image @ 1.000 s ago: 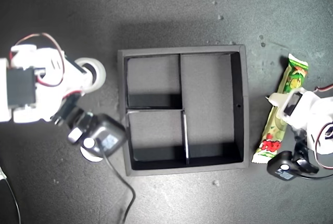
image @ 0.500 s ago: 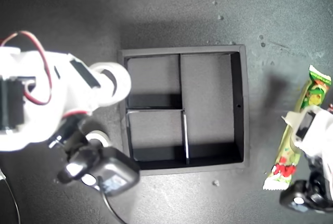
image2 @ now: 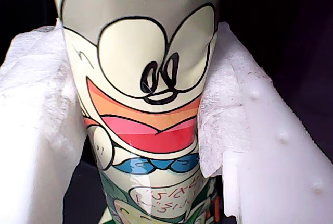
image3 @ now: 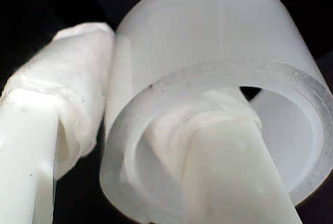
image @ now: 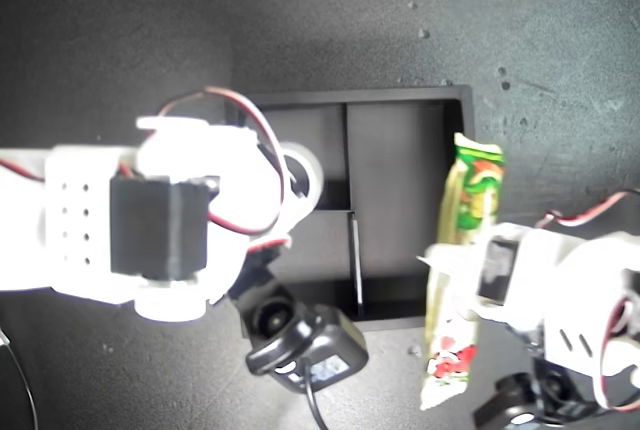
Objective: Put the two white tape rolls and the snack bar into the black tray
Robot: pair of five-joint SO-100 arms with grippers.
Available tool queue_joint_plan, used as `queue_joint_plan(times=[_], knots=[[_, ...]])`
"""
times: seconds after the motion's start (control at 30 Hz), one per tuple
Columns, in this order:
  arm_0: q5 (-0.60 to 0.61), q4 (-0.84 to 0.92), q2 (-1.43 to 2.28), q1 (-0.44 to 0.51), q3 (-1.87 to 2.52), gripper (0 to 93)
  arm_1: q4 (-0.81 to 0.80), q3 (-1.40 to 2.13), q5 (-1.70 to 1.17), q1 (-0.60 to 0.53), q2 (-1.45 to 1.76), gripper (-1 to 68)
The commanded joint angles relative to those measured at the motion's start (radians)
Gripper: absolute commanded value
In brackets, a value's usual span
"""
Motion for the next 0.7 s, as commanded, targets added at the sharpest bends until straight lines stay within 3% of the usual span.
queue_joint_plan(times=[0.0, 0.43, 0.53, 0.67], knots=[[-0.011, 0.015, -0.034, -0.012, -0.071, 0.1, -0.055, -0.130, -0.015, 0.015, -0.052, 8.7], [-0.021, 0.021, -0.118, -0.014, -0.133, 1.0, -0.066, -0.100, 0.002, 0.012, -0.052, 11.4], [-0.032, 0.021, -0.098, -0.014, -0.095, 9.8, -0.018, -0.098, 0.002, 0.006, -0.052, 18.4], [-0.040, 0.021, -0.074, -0.014, -0.060, 11.8, 0.060, -0.104, 0.014, -0.005, -0.052, 24.9]])
